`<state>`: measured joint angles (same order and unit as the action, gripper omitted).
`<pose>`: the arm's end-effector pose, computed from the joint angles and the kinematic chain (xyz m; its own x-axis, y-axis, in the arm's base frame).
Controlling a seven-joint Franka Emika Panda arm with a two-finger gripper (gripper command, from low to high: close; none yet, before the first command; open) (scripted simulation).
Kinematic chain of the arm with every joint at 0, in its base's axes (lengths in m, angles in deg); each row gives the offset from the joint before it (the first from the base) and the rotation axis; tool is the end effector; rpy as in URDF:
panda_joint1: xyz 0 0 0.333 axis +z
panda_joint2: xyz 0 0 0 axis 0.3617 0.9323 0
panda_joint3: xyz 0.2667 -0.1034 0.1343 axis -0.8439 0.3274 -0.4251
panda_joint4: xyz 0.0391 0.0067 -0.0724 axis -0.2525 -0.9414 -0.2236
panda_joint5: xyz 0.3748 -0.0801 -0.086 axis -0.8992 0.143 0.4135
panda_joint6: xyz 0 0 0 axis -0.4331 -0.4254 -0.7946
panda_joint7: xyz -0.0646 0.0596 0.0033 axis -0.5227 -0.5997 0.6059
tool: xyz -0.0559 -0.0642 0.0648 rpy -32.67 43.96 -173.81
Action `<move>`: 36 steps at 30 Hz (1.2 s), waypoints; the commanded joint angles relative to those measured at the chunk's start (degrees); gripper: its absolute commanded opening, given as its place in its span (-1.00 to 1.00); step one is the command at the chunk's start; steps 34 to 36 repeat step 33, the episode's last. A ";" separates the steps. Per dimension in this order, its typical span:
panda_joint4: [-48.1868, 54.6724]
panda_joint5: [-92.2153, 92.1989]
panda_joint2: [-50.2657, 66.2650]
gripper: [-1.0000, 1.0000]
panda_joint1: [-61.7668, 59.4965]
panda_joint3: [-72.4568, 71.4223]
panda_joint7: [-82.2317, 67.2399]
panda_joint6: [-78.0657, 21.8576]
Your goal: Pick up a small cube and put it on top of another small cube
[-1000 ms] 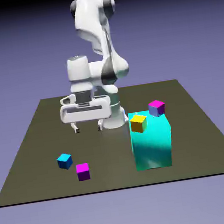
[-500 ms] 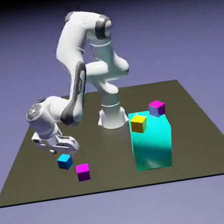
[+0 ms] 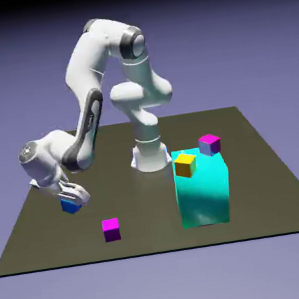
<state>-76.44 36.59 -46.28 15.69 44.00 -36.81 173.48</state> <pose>0.4146 -0.2912 0.2221 0.3147 -0.9070 -0.2799 -0.9046 -0.3759 0.2009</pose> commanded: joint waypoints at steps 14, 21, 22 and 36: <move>-2.52 16.44 -26.29 -1.00 18.67 -28.70 -21.52 -13.77; -5.33 25.23 -35.89 -1.00 33.20 -41.46 -32.93 -20.26; -5.73 26.29 -36.29 -1.00 35.28 -41.98 -33.95 -20.82; -11.70 29.33 -34.65 1.00 35.72 -38.73 -32.41 -13.48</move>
